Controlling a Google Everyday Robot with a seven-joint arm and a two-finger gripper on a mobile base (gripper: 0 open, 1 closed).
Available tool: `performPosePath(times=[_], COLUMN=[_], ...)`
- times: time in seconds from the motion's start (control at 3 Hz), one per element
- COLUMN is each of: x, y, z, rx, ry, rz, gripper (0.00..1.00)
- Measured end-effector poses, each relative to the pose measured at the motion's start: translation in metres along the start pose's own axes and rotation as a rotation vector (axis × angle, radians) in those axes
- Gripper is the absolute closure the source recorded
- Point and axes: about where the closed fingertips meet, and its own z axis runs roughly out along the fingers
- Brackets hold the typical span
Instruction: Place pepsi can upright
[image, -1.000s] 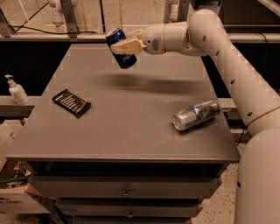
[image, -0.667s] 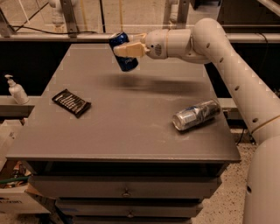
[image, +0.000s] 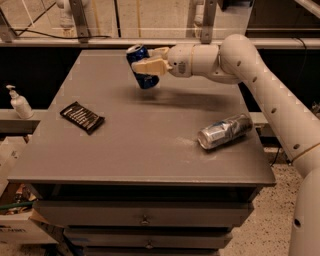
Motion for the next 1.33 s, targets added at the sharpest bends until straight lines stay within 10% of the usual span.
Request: performPosePath(times=[0.67,1.33], x=[0.023,0.028], y=[0.000,-0.006], z=[0.010,0.004], rx=[-0.019,-0.025], ry=[-0.020,0.025], rz=[-0.111,-0.195], gripper=[1.00,0.58])
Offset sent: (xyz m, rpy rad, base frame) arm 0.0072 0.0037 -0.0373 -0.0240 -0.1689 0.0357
